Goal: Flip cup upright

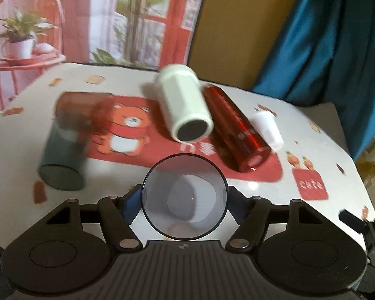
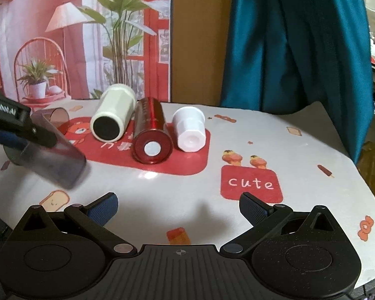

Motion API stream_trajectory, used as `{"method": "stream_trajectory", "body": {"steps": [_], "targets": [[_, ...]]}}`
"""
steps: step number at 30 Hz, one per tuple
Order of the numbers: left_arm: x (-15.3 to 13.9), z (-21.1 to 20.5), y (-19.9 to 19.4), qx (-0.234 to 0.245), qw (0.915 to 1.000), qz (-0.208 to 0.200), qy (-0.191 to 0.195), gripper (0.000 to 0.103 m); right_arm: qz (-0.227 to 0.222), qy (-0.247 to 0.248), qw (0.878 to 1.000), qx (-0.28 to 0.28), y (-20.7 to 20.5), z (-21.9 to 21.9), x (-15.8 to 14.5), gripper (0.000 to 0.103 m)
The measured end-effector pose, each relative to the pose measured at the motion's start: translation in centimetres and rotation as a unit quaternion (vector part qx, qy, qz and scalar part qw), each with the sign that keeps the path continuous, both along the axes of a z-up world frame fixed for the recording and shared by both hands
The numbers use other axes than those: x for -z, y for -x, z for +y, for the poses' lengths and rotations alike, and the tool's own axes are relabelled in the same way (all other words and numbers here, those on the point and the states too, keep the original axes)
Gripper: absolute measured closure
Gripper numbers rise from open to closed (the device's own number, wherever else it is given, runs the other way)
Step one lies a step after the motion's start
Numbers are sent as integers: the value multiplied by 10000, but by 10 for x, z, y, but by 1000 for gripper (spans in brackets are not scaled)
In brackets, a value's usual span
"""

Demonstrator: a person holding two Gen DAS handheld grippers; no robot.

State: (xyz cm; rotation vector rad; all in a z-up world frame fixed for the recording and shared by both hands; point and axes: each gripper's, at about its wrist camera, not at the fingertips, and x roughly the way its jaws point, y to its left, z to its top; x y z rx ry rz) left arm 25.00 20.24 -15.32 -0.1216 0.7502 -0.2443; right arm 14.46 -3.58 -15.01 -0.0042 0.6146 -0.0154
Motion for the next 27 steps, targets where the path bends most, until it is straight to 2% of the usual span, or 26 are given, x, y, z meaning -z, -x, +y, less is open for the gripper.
{"method": "stream_trajectory", "body": {"steps": [6, 10, 24, 27], "targets": [[-2, 11, -7, -218, 9997, -67, -20, 31, 1, 59, 10000, -25, 1, 4, -2, 0], [3, 10, -3, -326, 9994, 32, -63, 31, 19, 17, 10000, -2, 2, 3, -2, 0], [6, -13, 12, -25, 9990, 12, -451, 31, 50, 3, 10000, -63, 1, 3, -1, 0], [12, -15, 12, 79, 9993, 192, -304, 30, 32, -13, 10000, -64, 2, 2, -2, 0]]}}
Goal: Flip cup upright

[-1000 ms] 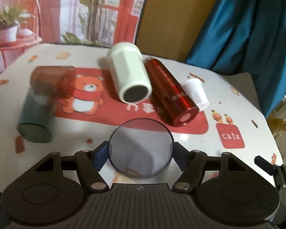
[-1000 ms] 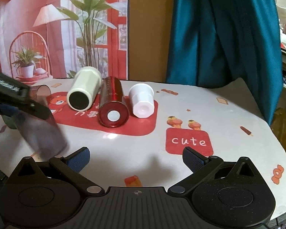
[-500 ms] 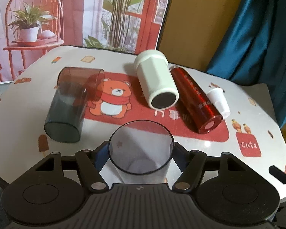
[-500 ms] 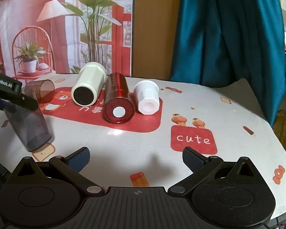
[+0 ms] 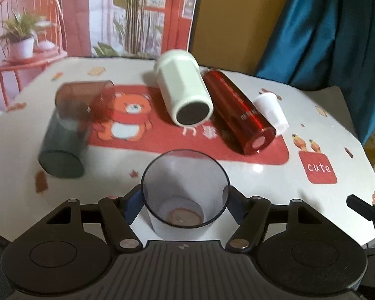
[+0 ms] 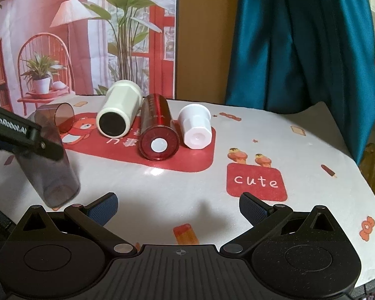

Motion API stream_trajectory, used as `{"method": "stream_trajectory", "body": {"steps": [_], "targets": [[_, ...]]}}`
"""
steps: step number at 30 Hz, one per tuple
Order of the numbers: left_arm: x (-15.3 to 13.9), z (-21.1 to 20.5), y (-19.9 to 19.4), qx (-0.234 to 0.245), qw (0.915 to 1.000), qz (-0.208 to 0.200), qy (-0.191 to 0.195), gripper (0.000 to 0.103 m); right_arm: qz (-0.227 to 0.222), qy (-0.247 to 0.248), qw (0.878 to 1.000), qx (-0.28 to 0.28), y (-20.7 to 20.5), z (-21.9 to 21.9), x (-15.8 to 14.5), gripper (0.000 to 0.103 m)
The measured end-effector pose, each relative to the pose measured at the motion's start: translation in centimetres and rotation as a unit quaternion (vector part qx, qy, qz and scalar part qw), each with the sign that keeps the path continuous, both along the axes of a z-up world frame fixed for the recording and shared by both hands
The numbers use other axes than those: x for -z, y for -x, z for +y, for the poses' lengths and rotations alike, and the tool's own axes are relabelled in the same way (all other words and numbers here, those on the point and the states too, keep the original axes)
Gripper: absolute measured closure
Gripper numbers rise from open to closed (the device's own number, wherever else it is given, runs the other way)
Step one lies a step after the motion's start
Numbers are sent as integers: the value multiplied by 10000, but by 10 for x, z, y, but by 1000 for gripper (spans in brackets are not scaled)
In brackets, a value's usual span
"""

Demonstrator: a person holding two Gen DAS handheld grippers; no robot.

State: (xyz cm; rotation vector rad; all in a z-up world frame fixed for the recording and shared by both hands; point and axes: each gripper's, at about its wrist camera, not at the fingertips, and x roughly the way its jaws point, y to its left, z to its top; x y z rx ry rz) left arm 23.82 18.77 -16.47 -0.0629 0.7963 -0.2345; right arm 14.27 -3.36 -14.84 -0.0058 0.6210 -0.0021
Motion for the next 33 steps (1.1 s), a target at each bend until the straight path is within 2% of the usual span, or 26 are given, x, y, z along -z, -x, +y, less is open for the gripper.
{"method": "stream_trajectory", "body": {"steps": [3, 7, 10, 16, 21, 28, 33], "targets": [[1, -3, 0, 62, 10000, 37, -67, 29, -7, -32, 10000, 33, 1, -1, -1, 0], [-4, 2, 2, 36, 10000, 47, 71, 17, 41, -180, 9998, 36, 1, -3, -6, 0], [-12, 8, 8, 45, 9998, -17, 182, 8, 50, -380, 9992, -67, 0, -5, -18, 0], [-29, 17, 22, -18, 9998, -155, 93, 5, 105, -559, 9980, -258, 0, -5, -56, 0], [-48, 26, 43, -102, 9989, -384, -265, 5, 214, -636, 9975, -240, 9, 0, -88, 0], [-78, 53, 78, -316, 9954, -684, -591, 0, 234, -415, 9988, -76, 35, 16, -126, 0], [-95, 68, 107, -286, 9929, -838, -794, 0, 181, -478, 9987, -38, 61, 25, -152, 0]]}}
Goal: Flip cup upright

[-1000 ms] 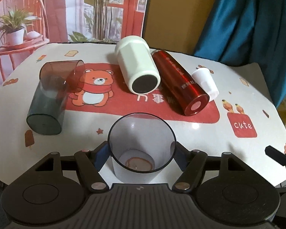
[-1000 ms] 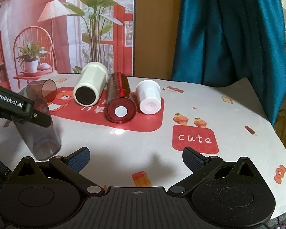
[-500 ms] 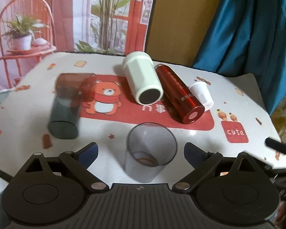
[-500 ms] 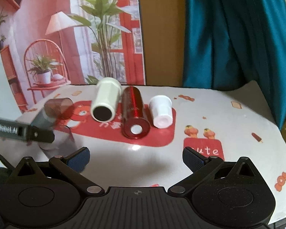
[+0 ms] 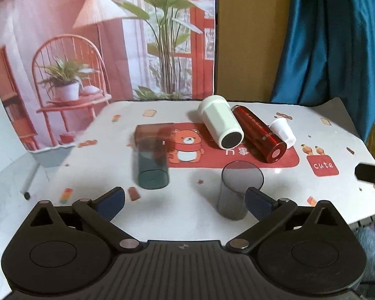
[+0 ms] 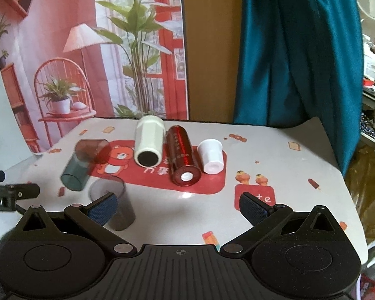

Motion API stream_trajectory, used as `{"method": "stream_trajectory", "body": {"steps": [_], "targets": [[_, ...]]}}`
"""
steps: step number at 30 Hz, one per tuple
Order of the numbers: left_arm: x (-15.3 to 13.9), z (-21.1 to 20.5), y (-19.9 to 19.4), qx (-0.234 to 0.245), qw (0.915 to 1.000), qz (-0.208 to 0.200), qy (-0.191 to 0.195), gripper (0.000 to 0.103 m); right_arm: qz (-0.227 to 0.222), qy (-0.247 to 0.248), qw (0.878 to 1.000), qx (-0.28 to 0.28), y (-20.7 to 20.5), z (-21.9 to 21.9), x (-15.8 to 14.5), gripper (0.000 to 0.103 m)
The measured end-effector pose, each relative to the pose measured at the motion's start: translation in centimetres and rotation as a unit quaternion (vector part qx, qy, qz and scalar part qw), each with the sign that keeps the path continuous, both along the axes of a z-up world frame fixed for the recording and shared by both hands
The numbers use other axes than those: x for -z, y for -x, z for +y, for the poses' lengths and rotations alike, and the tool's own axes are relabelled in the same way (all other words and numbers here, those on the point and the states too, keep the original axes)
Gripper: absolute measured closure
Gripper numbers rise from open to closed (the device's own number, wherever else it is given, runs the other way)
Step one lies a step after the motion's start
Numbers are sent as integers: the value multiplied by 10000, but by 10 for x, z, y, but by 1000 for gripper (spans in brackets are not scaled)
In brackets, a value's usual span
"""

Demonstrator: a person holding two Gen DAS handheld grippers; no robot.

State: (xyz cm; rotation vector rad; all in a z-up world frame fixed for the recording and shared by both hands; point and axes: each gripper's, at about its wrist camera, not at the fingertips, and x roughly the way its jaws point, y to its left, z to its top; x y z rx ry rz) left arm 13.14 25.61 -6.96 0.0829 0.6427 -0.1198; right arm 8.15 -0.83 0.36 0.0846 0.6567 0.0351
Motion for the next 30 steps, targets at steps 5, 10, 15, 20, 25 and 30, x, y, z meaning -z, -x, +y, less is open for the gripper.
{"method": "stream_trajectory", "body": {"steps": [5, 10, 15, 20, 25, 30], "targets": [[-18, 12, 28, -11, 9997, -218, -73, 0, -174, 43, 9998, 20, 25, 10, -21, 0], [-28, 16, 46, -126, 9991, -393, -68, 0, -238, 191, 9995, 41, 40, 21, -26, 0], [-19, 15, 51, -282, 9991, -304, -86, 0, -152, 312, 9994, 40, 50, 31, -18, 0], [-2, 12, 62, -296, 9994, -105, -128, 0, -100, 230, 9996, 146, 54, 30, -10, 0], [0, 16, 71, -387, 9991, -161, -99, 0, -195, 368, 9988, 254, 62, 31, -3, 0], [1, 7, 72, -268, 9993, -154, -214, 0, -250, 390, 9988, 176, 66, 31, 2, 0]]}}
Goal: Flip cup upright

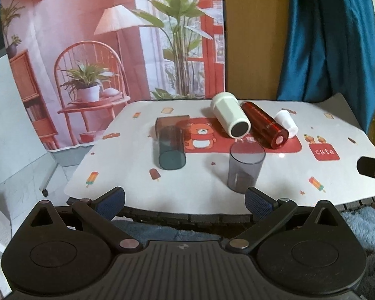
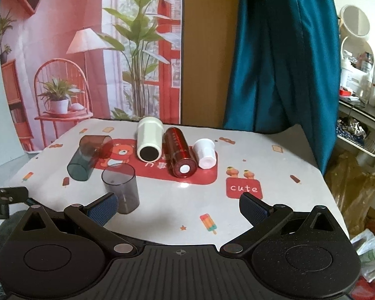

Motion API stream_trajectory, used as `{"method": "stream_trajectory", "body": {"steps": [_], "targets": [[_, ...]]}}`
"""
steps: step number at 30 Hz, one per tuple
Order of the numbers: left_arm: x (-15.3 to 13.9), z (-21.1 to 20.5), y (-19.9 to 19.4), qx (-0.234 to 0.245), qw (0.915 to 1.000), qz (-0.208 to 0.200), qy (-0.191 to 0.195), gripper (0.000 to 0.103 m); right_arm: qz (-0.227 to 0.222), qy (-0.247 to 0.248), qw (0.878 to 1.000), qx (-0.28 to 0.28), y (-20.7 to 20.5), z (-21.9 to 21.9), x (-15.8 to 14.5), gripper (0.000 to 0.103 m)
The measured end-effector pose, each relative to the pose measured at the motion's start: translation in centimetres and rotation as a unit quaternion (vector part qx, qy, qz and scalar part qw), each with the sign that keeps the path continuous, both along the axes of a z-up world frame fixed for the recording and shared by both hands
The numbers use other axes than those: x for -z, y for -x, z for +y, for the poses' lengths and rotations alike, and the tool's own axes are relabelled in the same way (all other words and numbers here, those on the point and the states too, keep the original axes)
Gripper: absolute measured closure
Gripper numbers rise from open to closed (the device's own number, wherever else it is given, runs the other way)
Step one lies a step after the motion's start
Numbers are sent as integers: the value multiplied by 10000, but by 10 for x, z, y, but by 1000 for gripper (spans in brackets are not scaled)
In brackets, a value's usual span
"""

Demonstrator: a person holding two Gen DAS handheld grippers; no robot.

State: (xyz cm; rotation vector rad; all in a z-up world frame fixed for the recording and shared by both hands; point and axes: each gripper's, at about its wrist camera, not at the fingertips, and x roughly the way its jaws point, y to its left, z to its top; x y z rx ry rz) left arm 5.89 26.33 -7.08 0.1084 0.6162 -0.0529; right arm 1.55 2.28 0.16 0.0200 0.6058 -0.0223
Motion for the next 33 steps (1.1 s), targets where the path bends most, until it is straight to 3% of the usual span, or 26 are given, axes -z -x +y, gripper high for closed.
{"method": "stream_trajectory", "body": {"steps": [4, 33], "targets": [[1, -3, 1, -12, 10000, 27, -21, 0, 37, -187, 9998, -59, 0, -7, 4, 0], [-2, -3, 5, -46, 10000, -41, -34, 0, 2, -161, 9999, -36, -1, -8, 3, 0]]}}
